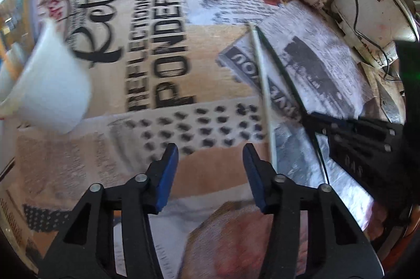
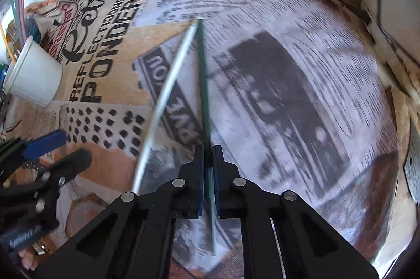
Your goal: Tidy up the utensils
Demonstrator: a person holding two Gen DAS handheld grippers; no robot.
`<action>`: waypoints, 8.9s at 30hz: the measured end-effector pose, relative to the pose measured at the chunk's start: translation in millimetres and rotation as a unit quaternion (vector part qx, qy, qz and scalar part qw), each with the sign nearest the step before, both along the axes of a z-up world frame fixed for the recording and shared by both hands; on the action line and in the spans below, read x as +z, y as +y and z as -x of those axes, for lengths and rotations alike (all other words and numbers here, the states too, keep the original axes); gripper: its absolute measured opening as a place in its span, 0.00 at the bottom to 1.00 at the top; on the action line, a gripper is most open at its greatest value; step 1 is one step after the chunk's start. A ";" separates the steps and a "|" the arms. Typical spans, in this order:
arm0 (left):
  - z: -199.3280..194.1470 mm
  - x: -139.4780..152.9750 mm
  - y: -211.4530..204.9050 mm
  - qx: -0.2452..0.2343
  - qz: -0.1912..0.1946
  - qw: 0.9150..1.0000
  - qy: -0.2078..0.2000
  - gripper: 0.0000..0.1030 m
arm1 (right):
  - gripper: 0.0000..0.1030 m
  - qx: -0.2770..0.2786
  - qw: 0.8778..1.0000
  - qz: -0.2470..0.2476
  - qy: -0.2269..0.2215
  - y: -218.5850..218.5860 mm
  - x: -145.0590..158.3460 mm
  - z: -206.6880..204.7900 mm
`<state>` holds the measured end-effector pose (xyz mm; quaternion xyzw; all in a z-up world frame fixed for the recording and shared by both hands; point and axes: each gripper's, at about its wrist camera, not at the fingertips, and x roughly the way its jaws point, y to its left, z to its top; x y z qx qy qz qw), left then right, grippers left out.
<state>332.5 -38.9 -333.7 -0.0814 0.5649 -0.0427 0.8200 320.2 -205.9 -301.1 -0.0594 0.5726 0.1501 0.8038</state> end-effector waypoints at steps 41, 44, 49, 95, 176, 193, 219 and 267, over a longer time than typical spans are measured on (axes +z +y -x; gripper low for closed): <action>-48.6 -9.8 -57.9 -0.059 0.017 0.997 0.037 0.25 | 0.06 0.027 0.999 -0.022 0.019 -22.4 3.8 -55.9; -60.5 -10.4 -64.1 -0.066 0.013 0.997 0.035 0.27 | 0.06 0.018 0.999 -0.037 0.025 -27.6 4.1 -53.8; -83.4 -11.3 -80.4 -0.084 0.008 0.996 0.037 0.28 | 0.06 -0.003 0.998 -0.056 0.020 -55.1 12.3 -45.8; 14.0 127.6 -54.6 -0.064 0.005 0.985 -0.157 0.04 | 0.06 -0.013 0.982 -0.113 -0.153 -52.5 146.0 30.8; 75.4 216.2 150.1 0.140 -0.064 0.955 -0.255 0.26 | 0.19 0.168 0.953 -0.133 -0.216 149.9 218.2 64.2; 262.0 334.7 73.4 0.111 -0.114 0.875 -0.457 0.66 | 0.31 0.174 0.881 -0.207 -0.388 66.6 316.3 227.9; 346.9 316.6 93.7 0.106 -0.096 0.869 -0.474 0.99 | 1.00 0.091 0.868 -0.188 -0.451 65.5 303.0 315.6; 333.0 316.2 95.1 0.096 -0.082 0.872 -0.473 0.99 | 1.00 0.087 0.870 -0.191 -0.447 73.3 303.1 318.9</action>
